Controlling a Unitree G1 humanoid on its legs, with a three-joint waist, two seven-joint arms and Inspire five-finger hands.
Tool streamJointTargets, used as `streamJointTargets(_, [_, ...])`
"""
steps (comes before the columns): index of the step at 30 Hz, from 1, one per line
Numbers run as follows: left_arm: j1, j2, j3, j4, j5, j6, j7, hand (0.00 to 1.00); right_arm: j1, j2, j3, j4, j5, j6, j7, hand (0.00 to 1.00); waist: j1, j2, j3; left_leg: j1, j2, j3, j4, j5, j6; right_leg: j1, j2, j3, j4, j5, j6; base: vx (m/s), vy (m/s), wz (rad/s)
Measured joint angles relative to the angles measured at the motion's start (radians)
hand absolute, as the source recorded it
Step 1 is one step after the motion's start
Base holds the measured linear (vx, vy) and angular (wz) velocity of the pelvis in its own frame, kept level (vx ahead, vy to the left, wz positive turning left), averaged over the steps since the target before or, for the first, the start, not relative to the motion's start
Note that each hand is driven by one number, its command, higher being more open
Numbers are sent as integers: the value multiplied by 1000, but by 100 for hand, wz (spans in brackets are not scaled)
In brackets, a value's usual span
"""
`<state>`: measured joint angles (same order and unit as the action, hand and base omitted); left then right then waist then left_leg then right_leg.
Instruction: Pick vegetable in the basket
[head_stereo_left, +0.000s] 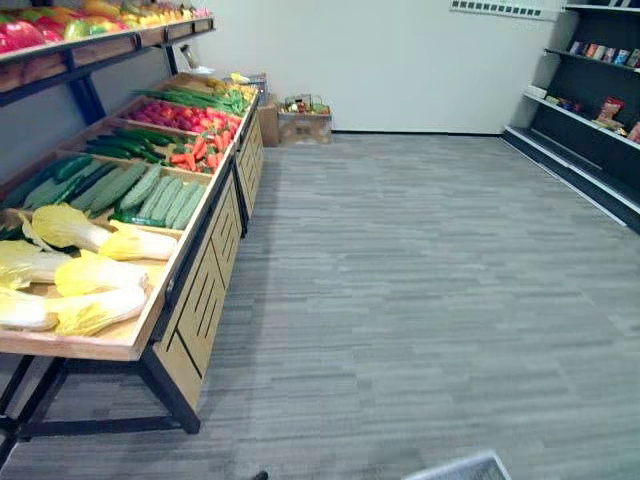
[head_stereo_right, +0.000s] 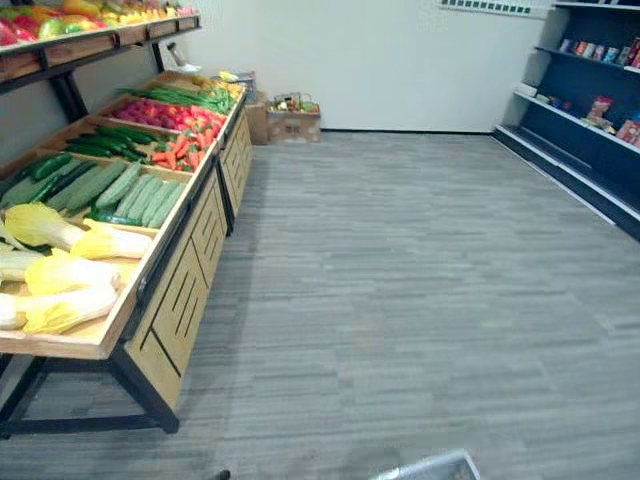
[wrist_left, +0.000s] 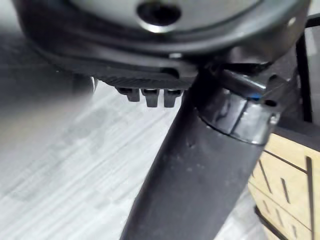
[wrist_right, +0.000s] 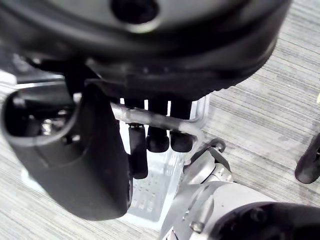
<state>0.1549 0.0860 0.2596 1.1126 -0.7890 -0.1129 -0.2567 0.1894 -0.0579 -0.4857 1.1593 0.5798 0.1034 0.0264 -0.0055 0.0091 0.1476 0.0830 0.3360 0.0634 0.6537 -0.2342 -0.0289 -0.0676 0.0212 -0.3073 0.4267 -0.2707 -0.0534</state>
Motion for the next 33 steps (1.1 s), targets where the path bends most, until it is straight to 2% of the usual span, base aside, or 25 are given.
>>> streamJointTargets(1, [-9, -15, -1, 1, -12, -8, -13, 100, 0, -22, 6, 24, -2, 1, 0, 0, -1, 23, 3, -67, 17, 1, 196, -8, -12, 75, 23, -2, -51, 10, -13, 424, -136, 14])
streamJointTargets(3, [-16, -16, -1, -1, -35, -22, -28, 100, -1, -40, 39, 43, -19, 1, 3, 0, 1, 28, 6, -142, -4, 34, 337, -38, -21, 173, 30, -2, -131, 19, -25, 413, -69, 3])
streamJointTargets(5, [-20, -15, -4, -3, -45, -35, -44, 100, -9, -44, 57, 44, -31, -2, 19, 0, 6, 15, 8, -201, -47, 116, 271, -66, -21, 240, 18, 2, -197, 25, -20, 346, -20, -8])
streamJointTargets(7, [-23, -11, -11, -9, -45, -39, -56, 100, -29, -43, 83, 36, -30, -7, 41, 0, 10, -15, 5, -252, -138, 188, -46, -63, -16, 279, -16, -1, -257, 32, -5, 343, 22, -1])
streamJointTargets(8, [-25, -12, -13, -11, -45, -39, -58, 100, -37, -41, 85, 31, -30, -8, 43, 0, 12, -22, 9, -265, -166, 190, -134, -46, -14, 288, -25, -2, -270, 33, -2, 339, 72, 7])
streamJointTargets(9, [-30, -13, -15, -12, -44, -39, -60, 100, -57, -38, 84, 32, -30, -9, 46, 0, 17, -42, 21, -283, -225, 180, -298, 42, -11, 301, -49, -1, -284, 34, 7, 354, 102, 2])
streamJointTargets(10, [-27, -14, -17, -11, -43, -38, -59, 100, -60, -34, 85, 29, -29, -13, 52, 0, 33, -49, 25, -279, -270, 151, -470, 177, -11, 313, -61, 7, -286, 46, 27, 353, 114, 1])
streamJointTargets(11, [-24, -15, -21, -11, -42, -37, -61, 100, -60, -33, 86, 26, -28, -17, 56, 0, 38, -45, 23, -281, -278, 138, -531, 232, -14, 318, -60, 11, -288, 49, 32, 381, 145, -2])
streamJointTargets(12, [-19, -20, -23, -10, -41, -38, -65, 100, -57, -30, 85, 26, -28, -25, 52, 0, 53, -38, 22, -282, -280, 130, -570, 312, 0, 332, -53, 19, -294, 49, 34, 404, 158, 3])
streamJointTargets(13, [-10, -20, -18, -8, -41, -38, -66, 100, -59, -26, 94, 27, -28, -29, 53, 0, 61, -38, 18, -265, -290, 133, -596, 396, 56, 351, -54, 27, -308, 51, 45, 575, 201, 18])
streamJointTargets(14, [-13, -6, -20, -2, -39, -40, -65, 100, -77, -9, 116, 24, -28, -35, 61, 0, 58, -65, 27, -256, -312, 129, -598, 398, 75, 351, -73, 50, -304, 81, 80, 410, 128, 22])
streamJointTargets(15, [-14, -1, -20, 1, -38, -40, -65, 100, -81, -5, 115, 25, -28, -36, 61, 0, 57, -66, 27, -256, -314, 130, -593, 396, 78, 351, -74, 58, -301, 88, 84, 374, 123, 34])
streamJointTargets(16, [-13, 7, -22, 15, -29, -39, -64, 100, -90, 2, 115, 24, -28, -39, 62, 0, 55, -66, 29, -245, -316, 147, -578, 385, 93, 350, -77, 91, -263, 122, 111, 244, 108, 21])
streamJointTargets(19, [6, 4, -44, 22, -23, -38, -59, 100, -103, 13, 115, 11, -29, -38, 84, 0, 57, -58, 29, -159, -334, 164, -596, 361, 107, 358, -122, 115, -201, 125, 116, 226, 134, 7])
streamJointTargets(20, [6, 14, -49, 31, -23, -38, -55, 100, -107, 17, 115, 12, -32, -41, 87, 0, 53, -65, 18, -135, -353, 175, -584, 321, 100, 369, -143, 125, -167, 122, 139, 133, 118, 10])
streamJointTargets(22, [4, -3, -58, 39, -2, -27, -55, 100, -93, 4, 108, 14, -31, -42, 78, 0, 52, -40, -3, -129, -366, 176, -527, 240, 101, 348, -167, 132, -56, 113, 153, 122, 115, 13])
streamJointTargets(24, [13, -4, -65, 43, 13, -24, -56, 100, -90, -29, 82, 7, -40, -48, 81, 0, 52, -31, -15, -117, -397, 176, -515, 192, 107, 261, -219, 137, 159, 115, 150, 120, 137, 12])
streamJointTargets(25, [13, 16, -89, 44, 13, -22, -55, 100, -92, -35, 74, -14, -64, -48, 91, 0, 50, -54, -22, -85, -450, 170, -538, 184, 118, 177, -292, 130, 352, 156, 88, 143, 121, 23])
streamJointTargets(26, [13, 19, -90, 44, 13, -22, -55, 100, -92, -36, 72, -15, -65, -49, 91, 0, 48, -57, -22, -77, -456, 167, -546, 182, 120, 168, -302, 125, 381, 173, 78, 214, 100, 41])
streamJointTargets(27, [14, 24, -101, 43, 11, -22, -55, 100, -95, -40, 65, -15, -66, -53, 92, 0, 46, -65, -18, -34, -480, 146, -569, 175, 134, 133, -339, 125, 490, 222, 69, 299, 79, 36])
streamJointTargets(28, [25, 30, -111, 52, 7, -22, -44, 100, -98, -35, 64, -16, -66, -64, 95, 0, 46, -61, -12, 4, -485, 127, -565, 153, 151, 97, -347, 116, 545, 112, 91, 292, 65, 38])
streamJointTargets(30, [31, 33, -126, 52, -2, -21, -35, 100, -100, -27, 65, -19, -66, -75, 99, 0, 39, -59, -12, 30, -476, 101, -568, 139, 158, 62, -323, 97, 520, 25, 109, 203, 28, 39])
streamJointTargets(31, [28, 31, -131, 52, -9, -20, -35, 100, -103, -23, 67, -21, -64, -82, 102, 0, 27, -59, -12, 44, -464, 66, -577, 132, 159, 24, -285, 85, 455, -27, 113, 211, -9, 69])
streamJointTargets(32, [22, 34, -131, 52, -13, -20, -37, 100, -105, -23, 72, -21, -59, -82, 99, 0, 22, -57, -11, 56, -450, 41, -585, 126, 160, -10, -246, 89, 376, -42, 114, 255, -37, 92])
streamJointTargets(33, [12, 33, -134, 52, -25, -20, -38, 100, -105, -25, 75, -20, -56, -82, 94, 0, 16, -46, -14, 63, -423, 2, -591, 117, 157, -61, -178, 127, 235, -39, 122, 268, -72, 104])
